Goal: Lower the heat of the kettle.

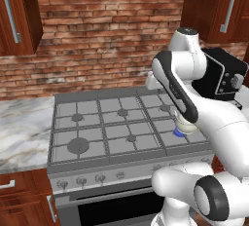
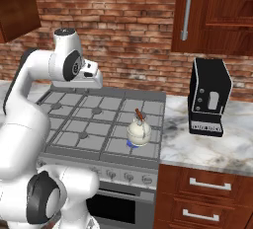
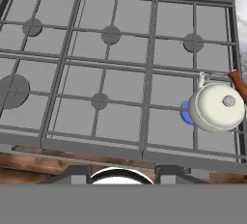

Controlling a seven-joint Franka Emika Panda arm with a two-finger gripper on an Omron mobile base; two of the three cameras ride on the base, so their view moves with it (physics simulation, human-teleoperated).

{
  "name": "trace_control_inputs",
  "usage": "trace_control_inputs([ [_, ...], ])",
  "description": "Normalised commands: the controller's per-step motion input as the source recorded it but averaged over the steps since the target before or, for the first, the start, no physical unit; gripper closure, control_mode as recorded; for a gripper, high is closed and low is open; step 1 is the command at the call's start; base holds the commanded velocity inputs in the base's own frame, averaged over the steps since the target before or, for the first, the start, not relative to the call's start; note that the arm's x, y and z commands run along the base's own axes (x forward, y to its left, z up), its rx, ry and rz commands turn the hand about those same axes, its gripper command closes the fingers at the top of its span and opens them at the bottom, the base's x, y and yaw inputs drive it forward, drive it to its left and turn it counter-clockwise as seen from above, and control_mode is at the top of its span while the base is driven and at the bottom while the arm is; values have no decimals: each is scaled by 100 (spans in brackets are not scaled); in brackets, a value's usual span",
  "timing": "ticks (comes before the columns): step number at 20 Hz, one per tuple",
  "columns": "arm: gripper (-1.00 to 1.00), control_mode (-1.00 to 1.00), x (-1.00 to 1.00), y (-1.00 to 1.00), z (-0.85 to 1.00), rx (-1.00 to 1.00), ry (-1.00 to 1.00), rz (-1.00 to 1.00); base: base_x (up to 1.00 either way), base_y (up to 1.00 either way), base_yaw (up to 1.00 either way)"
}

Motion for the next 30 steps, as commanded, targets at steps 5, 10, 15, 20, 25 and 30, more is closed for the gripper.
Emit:
trace_control_inputs([
  [5,-100,-100,-29,-5,0,3,-8,-2,0,0,0],
  [10,-100,-100,-68,-69,-11,23,-19,-24,0,0,0],
  [15,-100,-100,-51,-88,-18,34,-7,-32,0,0,0],
  [20,-100,-100,-49,-74,-35,28,0,-28,0,0,0],
  [25,-100,-100,-37,-50,-51,18,2,-16,0,0,0],
  [30,-100,-100,-35,-39,-61,23,0,-17,0,0,0],
])
